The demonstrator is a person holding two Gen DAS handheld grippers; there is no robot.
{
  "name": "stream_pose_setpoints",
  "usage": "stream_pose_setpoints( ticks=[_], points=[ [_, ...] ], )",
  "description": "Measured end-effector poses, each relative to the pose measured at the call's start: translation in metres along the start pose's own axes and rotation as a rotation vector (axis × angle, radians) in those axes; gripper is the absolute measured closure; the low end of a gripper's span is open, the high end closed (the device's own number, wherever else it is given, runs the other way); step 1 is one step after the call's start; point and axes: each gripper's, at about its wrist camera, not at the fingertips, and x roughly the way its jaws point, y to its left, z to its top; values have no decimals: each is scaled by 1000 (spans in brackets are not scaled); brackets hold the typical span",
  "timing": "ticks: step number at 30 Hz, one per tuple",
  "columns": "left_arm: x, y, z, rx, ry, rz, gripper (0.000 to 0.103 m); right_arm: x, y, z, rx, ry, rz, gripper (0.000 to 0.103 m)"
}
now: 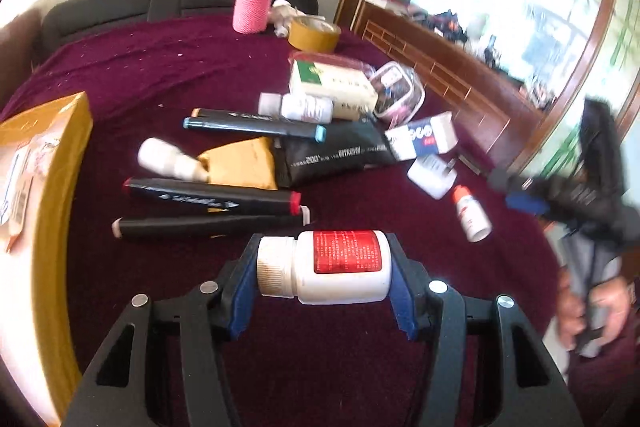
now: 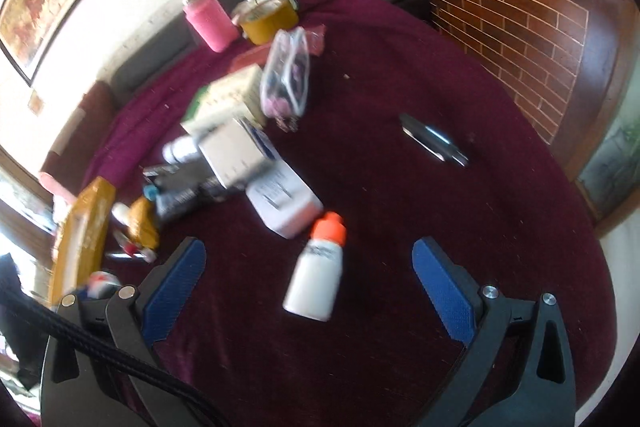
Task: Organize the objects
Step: 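Grasp the white red-label pill bottle with the left gripper while the right grasps the small white dropper bottle, then carry both bottles over the tray and open both grippers to drop them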
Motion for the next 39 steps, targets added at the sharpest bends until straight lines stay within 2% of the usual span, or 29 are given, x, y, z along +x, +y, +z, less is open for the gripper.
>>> stream_pose_setpoints(
  ticks=[3,5,6,7,9,10,12,16,19,23,26,32,37,39],
  points=[
    [-12,11,0,-50,-13,1,52,11,12,-6,-60,11,-85,0],
    [-17,17,-1,-74,-20,7,52,18,20,-9,-101,13,-142,4],
    [-21,20,-2,-87,-27,13,52,24,22,-11,-118,20,-178,14],
    [-23,23,-2,-93,-31,14,52,29,22,-12,-121,30,-200,35],
    [-28,29,-3,-106,-40,23,52,36,18,-14,-103,43,-224,64],
    [-32,33,-4,-113,-47,26,52,34,17,-14,-107,36,-235,71],
    [-38,38,-6,-125,-61,28,52,32,14,-15,-101,49,-219,78],
    [-57,56,-9,-156,-94,37,52,23,13,-18,-90,81,-152,79],
    [-77,78,-12,-202,-125,45,52,11,22,-20,-80,96,-50,79],
    [-109,116,-15,-269,-179,101,52,-4,50,-18,-104,102,123,79],
    [-126,148,-16,-308,-200,182,52,-9,85,-16,-143,126,251,79],
    [-134,210,-15,-375,-163,318,52,-3,187,-16,-247,207,453,78],
    [-123,250,13,-383,-131,381,52,20,269,-19,-333,279,534,78],
    [-112,267,28,-388,-108,384,52,38,304,-21,-351,318,551,78]
  ],
)
